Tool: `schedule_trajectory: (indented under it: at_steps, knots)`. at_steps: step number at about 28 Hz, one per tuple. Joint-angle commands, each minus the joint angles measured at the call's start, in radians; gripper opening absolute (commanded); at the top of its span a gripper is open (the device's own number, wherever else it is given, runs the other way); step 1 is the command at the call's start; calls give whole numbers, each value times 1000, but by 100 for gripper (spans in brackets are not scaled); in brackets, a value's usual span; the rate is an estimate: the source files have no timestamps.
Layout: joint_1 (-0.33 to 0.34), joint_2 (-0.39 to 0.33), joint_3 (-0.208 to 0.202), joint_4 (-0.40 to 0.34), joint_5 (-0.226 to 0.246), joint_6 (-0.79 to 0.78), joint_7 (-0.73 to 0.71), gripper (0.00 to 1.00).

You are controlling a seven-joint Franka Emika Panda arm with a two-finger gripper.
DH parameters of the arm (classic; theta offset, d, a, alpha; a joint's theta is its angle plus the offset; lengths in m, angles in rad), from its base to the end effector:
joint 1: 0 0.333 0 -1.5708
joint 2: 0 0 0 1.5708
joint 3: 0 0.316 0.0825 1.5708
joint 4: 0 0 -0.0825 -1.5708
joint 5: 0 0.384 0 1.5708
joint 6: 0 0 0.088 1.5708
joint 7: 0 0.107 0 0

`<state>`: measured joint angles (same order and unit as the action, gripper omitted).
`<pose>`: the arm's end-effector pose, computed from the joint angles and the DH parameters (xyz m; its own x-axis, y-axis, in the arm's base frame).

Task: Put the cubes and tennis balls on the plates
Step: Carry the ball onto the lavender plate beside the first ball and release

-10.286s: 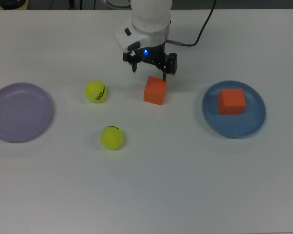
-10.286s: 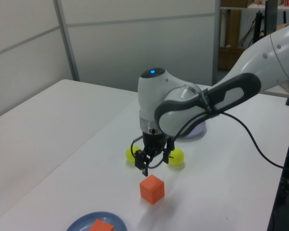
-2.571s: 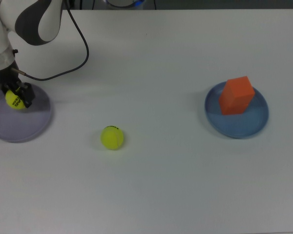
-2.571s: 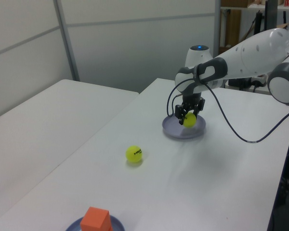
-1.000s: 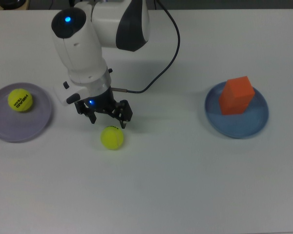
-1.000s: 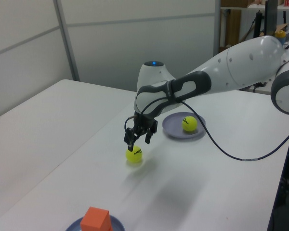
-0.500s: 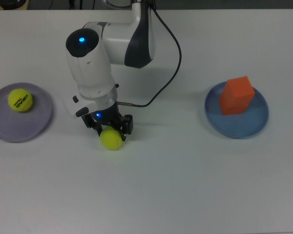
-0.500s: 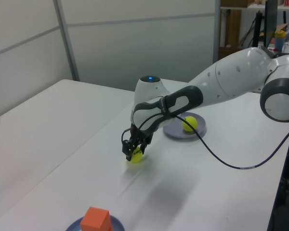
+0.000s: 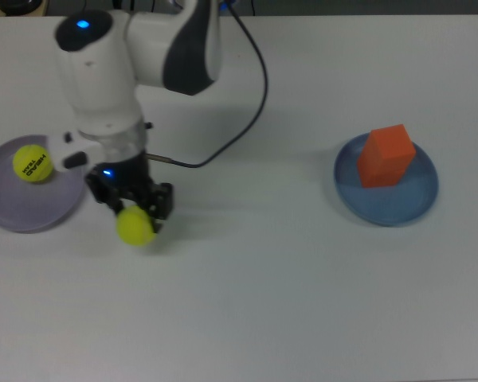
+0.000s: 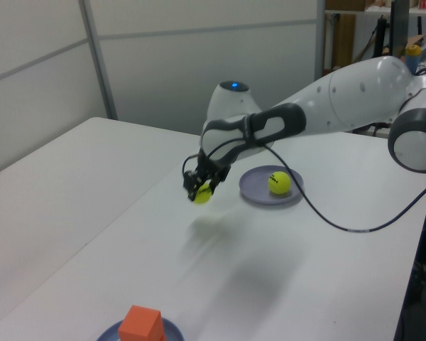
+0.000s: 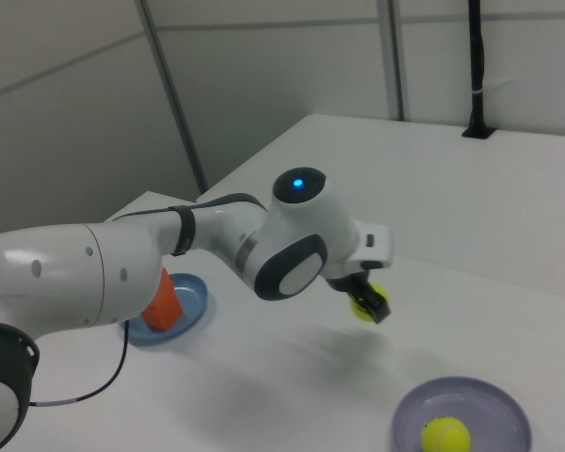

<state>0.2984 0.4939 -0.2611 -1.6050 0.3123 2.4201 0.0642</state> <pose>0.7103 0.0559 0.3859 0.9299 -0.1927 0.3133 -0.1449 -0.9748 -0.1696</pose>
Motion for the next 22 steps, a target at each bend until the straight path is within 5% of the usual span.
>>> schedule_trajectory:
  at_steps: [1,9,17,18,20,22]
  knots:
    - [-15,-17,-75,-18,19,-7,-17,0]
    - [-119,-2,-87,-26,21,-7,-67,0]
    - [-128,18,-107,-52,19,-10,-93,4]
    - [-128,18,-107,-53,19,-12,-99,24]
    - [-127,17,-109,-55,16,-33,-100,99]
    - [-127,11,-115,-52,16,-59,-100,100]
